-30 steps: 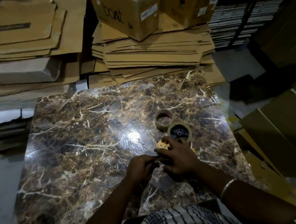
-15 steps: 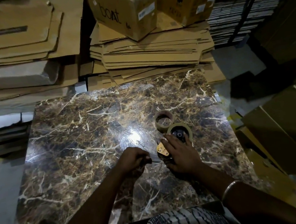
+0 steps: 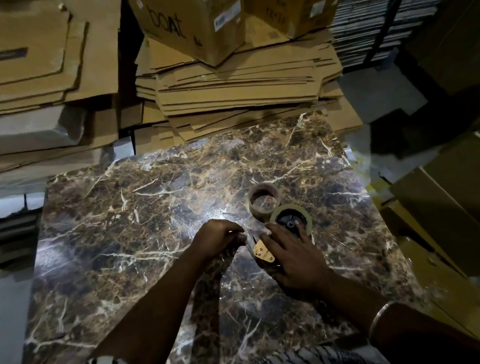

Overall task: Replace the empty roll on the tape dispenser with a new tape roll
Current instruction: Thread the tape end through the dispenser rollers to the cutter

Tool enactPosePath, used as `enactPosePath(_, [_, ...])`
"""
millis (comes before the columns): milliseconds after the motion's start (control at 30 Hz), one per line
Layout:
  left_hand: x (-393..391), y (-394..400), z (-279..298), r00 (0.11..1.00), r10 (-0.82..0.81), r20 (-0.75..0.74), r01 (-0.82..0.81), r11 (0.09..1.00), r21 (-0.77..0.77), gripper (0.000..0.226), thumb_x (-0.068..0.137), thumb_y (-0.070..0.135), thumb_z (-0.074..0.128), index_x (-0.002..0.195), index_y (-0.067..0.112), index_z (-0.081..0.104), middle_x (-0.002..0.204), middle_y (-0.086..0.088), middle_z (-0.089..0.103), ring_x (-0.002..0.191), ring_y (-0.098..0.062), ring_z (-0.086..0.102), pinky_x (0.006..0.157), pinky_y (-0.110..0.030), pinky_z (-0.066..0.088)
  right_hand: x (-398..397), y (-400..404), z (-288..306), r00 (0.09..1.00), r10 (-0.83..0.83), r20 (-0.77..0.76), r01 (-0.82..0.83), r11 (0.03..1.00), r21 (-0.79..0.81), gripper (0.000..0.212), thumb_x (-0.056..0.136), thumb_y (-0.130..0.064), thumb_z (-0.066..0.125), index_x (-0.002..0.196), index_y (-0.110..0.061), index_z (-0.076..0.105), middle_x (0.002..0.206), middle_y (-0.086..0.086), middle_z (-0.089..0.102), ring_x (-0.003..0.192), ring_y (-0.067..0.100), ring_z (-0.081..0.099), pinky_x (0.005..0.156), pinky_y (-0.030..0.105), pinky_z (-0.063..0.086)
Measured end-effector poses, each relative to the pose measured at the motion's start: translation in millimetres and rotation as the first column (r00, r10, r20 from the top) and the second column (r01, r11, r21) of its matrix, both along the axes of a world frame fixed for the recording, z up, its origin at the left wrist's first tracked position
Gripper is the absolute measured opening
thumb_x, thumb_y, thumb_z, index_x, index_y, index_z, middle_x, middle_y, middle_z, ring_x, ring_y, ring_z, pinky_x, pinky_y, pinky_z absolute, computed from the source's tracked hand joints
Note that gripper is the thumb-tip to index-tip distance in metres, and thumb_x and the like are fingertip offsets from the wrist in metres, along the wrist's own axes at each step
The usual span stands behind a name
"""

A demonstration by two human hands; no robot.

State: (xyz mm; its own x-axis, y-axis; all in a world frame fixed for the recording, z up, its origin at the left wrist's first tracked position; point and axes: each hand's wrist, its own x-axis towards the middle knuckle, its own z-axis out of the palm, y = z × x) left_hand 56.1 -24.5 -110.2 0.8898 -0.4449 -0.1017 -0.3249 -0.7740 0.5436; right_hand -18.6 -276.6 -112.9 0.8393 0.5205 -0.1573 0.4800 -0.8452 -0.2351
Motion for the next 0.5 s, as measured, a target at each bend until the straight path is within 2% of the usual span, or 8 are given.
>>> enactPosePath(100, [4,0,-4,0.999,0.033,-0.013,-0.032,0.995,0.090,0.030,0.086,0.043,0.062,0.103,0.023,0.077,0.102,-0.001,0.078,0.094,-0.022,0.071,0.077,-0.031,0.054,-2,1,1,1.000,-0.014,-0.005,0.014,1.000,0.003,0.070,0.095,-0.061,0.045,0.154,-0.022,0.037,0.162,0.010,0.038,0.147,0.031,0.040,0.115,0.069,0.029])
enactPosePath(200, [11,-1,-3,0.998,0.004,0.064,-0.016,0.984,0.177,0.030,0.086,0.044,0.060,0.103,0.025,0.076,0.103,0.001,0.077,0.094,-0.023,0.070,0.075,-0.033,0.054,-1,1,2,1.000,-0.016,0.008,0.016,1.000,0.011,0.070,0.095,-0.061,0.043,0.153,-0.022,0.038,0.160,0.011,0.040,0.146,0.031,0.042,0.116,0.068,0.028])
enactPosePath(267, [19,-2,-1,0.997,-0.038,0.061,0.023,0.974,0.227,0.031,0.086,0.045,0.057,0.101,0.025,0.076,0.101,0.000,0.077,0.093,-0.023,0.070,0.074,-0.033,0.054,-1,2,3,0.999,-0.021,0.028,0.020,1.000,0.017,0.070,0.094,-0.061,0.042,0.151,-0.021,0.041,0.158,0.011,0.044,0.144,0.032,0.046,0.116,0.067,0.029])
enactPosePath(333, [25,-10,4,0.997,-0.080,-0.001,0.076,0.945,0.318,0.028,0.089,0.044,0.056,0.096,0.025,0.074,0.095,-0.001,0.075,0.090,-0.023,0.068,0.071,-0.033,0.052,-2,2,3,0.999,-0.024,0.042,0.023,0.999,0.023,0.069,0.094,-0.061,0.042,0.150,-0.021,0.043,0.156,0.011,0.047,0.142,0.032,0.048,0.115,0.067,0.031])
enactPosePath(400, [30,-20,4,0.989,-0.072,-0.126,0.112,0.930,0.351,0.028,0.089,0.044,0.056,0.092,0.023,0.072,0.090,-0.003,0.073,0.087,-0.024,0.066,0.069,-0.034,0.051,-3,2,2,0.999,-0.023,0.044,0.022,0.999,0.029,0.069,0.094,-0.061,0.043,0.151,-0.021,0.042,0.157,0.011,0.045,0.143,0.032,0.047,0.116,0.067,0.030])
enactPosePath(500, [42,-28,9,0.967,-0.128,-0.222,0.210,0.893,0.398,0.028,0.090,0.042,0.060,0.092,0.017,0.072,0.091,-0.007,0.073,0.088,-0.026,0.066,0.067,-0.033,0.048,-3,1,0,0.998,-0.018,0.061,0.017,0.999,0.027,0.071,0.092,-0.061,0.048,0.151,-0.021,0.041,0.157,0.010,0.045,0.143,0.032,0.046,0.118,0.062,0.020])
